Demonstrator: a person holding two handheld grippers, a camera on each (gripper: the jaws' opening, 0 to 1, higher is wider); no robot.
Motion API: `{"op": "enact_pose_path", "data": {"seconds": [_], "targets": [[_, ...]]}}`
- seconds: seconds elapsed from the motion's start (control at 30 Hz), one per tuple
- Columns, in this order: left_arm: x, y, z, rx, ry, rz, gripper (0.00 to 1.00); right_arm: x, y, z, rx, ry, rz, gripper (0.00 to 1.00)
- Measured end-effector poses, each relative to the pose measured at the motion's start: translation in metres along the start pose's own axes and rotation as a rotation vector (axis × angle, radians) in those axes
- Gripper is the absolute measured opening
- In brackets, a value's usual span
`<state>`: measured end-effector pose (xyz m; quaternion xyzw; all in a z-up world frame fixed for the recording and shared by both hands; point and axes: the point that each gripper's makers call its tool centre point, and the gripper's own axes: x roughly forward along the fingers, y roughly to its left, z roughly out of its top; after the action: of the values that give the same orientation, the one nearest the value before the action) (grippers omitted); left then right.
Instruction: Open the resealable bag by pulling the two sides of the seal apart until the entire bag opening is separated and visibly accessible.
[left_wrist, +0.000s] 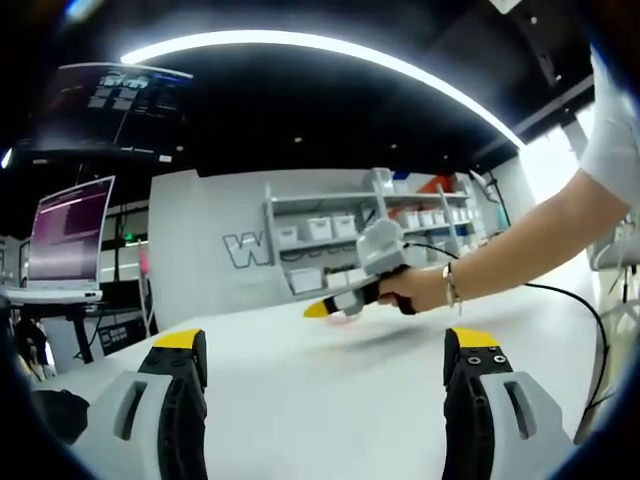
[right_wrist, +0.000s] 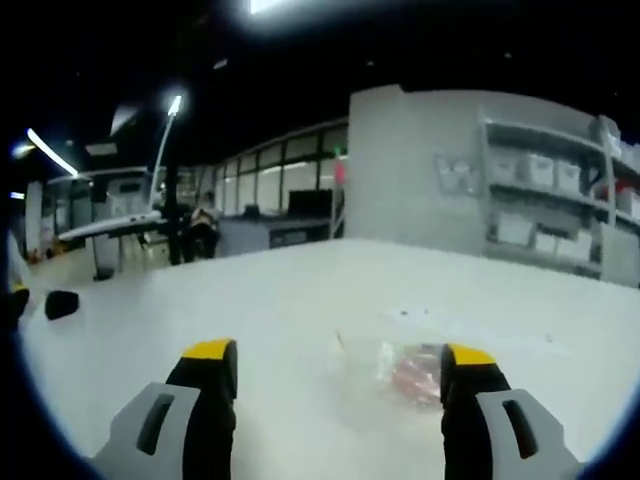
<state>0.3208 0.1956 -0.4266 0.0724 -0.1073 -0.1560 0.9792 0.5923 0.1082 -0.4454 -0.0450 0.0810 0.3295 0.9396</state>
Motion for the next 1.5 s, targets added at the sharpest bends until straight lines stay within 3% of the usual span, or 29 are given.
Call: {"op": "enact_pose_path", "data": {"seconds": [0.7,1.5], "targets": [[0.001,0.004,-0.001,-0.007,0.000,0.008,0.97,-0.036,0.014,0.009,0.069,-0.073,0.001,0.91],[0.003,0.006,-0.001,-0.016,-0.001,0.016,0.97,-0.060,0.002,0.000,0.112,-0.100,-0.034,0.86]]}}
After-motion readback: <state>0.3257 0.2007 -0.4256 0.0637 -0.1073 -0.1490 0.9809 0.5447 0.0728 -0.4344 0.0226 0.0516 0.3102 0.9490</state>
